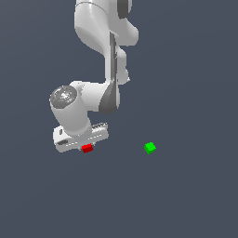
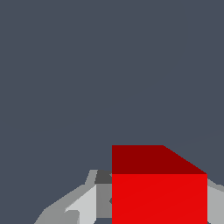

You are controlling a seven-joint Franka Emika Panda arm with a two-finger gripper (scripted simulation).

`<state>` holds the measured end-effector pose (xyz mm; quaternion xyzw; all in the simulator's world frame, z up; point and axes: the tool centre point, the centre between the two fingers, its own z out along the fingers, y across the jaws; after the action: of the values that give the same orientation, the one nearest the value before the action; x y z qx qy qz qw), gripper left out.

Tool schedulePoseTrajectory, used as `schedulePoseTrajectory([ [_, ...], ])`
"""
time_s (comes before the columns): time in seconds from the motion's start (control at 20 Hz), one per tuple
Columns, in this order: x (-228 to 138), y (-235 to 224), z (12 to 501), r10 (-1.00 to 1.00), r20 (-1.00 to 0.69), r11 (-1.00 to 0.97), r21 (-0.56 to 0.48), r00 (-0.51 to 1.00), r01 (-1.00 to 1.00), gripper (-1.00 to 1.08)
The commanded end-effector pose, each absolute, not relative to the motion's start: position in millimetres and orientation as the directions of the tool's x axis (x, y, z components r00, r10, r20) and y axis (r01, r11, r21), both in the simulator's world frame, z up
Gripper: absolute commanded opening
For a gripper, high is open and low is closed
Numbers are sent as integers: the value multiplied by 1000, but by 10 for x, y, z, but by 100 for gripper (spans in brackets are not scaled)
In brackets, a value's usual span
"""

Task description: Stack the red cube on top of the green cube.

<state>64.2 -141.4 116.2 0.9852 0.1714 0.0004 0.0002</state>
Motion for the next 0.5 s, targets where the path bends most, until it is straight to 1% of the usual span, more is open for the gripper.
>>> schedulePoseTrajectory([
  [0.0,646,-1415,1199,338,0,-941,0,941,338,-100],
  [0.25,641,-1382,1184,338,1,-941,1,941,338,-100],
  [0.45,617,-1224,1154,338,1,-941,1,941,338,-100],
])
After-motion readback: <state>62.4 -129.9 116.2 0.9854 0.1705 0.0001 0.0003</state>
